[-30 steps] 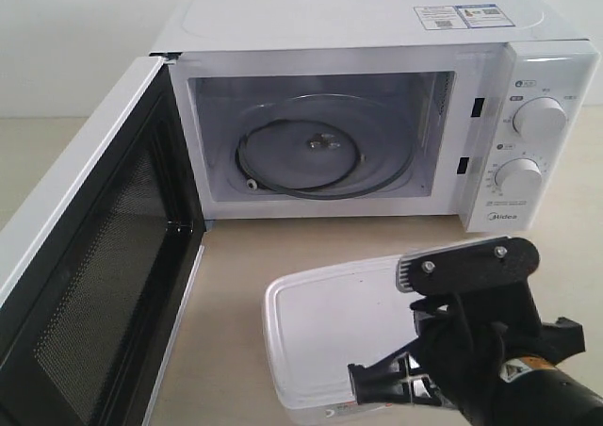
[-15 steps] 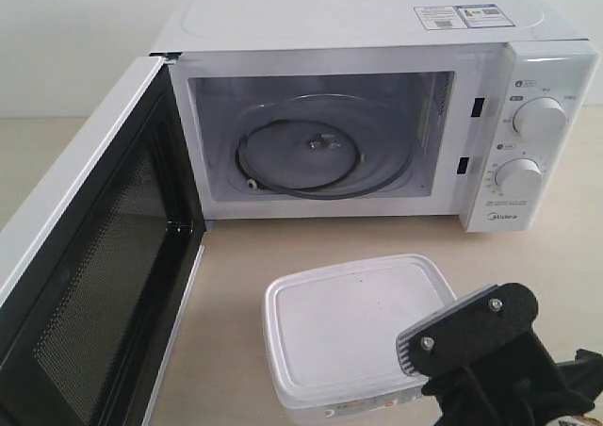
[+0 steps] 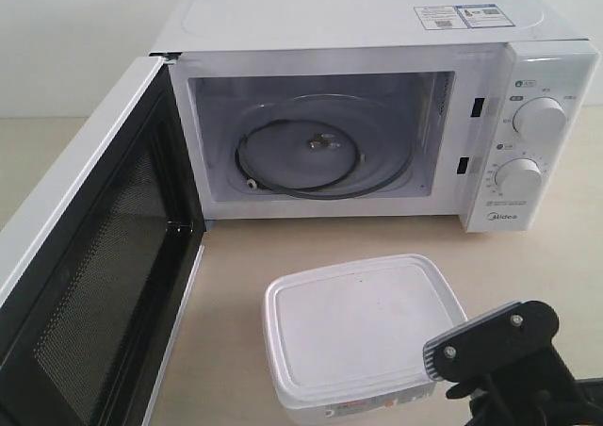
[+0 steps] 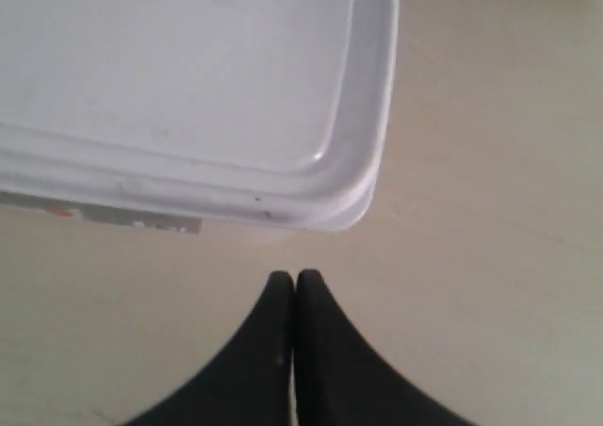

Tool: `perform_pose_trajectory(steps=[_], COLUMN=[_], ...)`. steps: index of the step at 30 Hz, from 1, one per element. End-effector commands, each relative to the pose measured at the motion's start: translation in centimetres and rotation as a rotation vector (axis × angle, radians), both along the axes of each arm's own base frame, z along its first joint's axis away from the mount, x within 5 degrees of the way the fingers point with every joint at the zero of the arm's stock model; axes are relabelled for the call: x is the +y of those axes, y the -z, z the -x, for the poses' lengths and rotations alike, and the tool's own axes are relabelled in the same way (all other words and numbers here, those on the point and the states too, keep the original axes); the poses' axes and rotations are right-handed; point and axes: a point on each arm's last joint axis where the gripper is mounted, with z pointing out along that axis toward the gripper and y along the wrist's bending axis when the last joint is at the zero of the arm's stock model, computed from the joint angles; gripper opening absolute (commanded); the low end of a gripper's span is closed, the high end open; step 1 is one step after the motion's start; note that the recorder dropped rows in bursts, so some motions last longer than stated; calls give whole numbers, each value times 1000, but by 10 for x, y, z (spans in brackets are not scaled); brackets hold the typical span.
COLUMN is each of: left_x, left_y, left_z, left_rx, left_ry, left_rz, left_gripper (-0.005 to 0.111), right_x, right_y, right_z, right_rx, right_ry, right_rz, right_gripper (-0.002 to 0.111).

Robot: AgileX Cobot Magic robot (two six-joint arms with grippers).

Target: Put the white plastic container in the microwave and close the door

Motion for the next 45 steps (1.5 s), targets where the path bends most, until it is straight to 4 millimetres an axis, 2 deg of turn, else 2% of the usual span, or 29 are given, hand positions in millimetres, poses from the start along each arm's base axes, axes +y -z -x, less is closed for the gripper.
perform_pose_trajectory(steps=[1, 10, 21, 30, 38, 45], left_x=[-1, -1, -1, -1, -1, -1], left_y=[1, 1, 1, 1, 1, 1], left_z=[0, 0, 0, 0, 0, 0], left_rx=[0, 0, 0, 0, 0, 0], left_ry=[6, 6, 6, 6, 6, 6], left_rz=[11, 11, 11, 11, 11, 11], left_gripper=[4, 4, 4, 4, 4, 4], right_x=[3, -5, 15, 15, 16, 16], right_y=[4, 5, -2, -11, -16, -46], right_z=[-6, -27, -70, -94, -90, -71], right_rx=[-4, -53, -116, -200, -160, -55], right_ry=[4, 44, 39, 52, 41, 31], right_rz=[-61, -70, -86, -80, -120, -315], right_gripper=[0, 0, 0, 0, 0, 0])
